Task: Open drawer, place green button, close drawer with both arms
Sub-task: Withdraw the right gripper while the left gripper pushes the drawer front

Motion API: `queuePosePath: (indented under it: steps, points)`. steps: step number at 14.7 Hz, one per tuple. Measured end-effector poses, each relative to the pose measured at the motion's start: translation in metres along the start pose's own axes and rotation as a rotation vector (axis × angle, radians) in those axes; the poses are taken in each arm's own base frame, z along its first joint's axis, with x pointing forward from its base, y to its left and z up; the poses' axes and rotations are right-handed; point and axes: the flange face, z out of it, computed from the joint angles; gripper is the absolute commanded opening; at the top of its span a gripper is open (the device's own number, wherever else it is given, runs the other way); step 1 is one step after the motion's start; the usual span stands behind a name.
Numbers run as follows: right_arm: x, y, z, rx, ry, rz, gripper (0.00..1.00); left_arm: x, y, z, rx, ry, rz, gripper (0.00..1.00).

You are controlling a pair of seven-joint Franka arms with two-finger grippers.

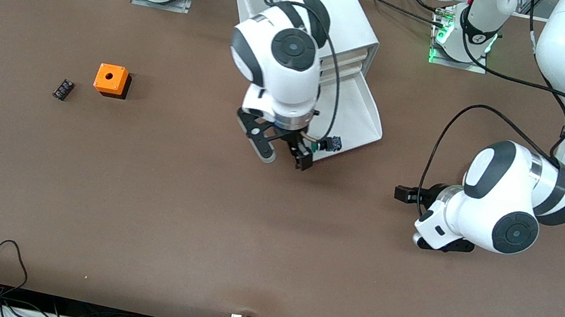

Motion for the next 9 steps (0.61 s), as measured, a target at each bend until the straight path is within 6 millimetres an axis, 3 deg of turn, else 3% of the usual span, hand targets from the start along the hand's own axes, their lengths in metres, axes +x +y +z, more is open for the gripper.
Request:
queuePosePath:
  steps: [4, 7, 9]
  points:
    - [0.101, 0.022, -0.041, -0.008, -0.045, -0.189, 0.99, -0.006, 0.043, 0.053, 0.008, 0.026, -0.11, 0.99]
    - [0.169, 0.045, -0.059, -0.022, -0.058, -0.298, 0.99, -0.018, 0.073, 0.084, 0.03, 0.059, -0.159, 0.99]
    - [0.21, 0.063, -0.065, -0.035, -0.072, -0.363, 0.99, -0.024, 0.082, 0.106, 0.027, 0.106, -0.182, 0.99]
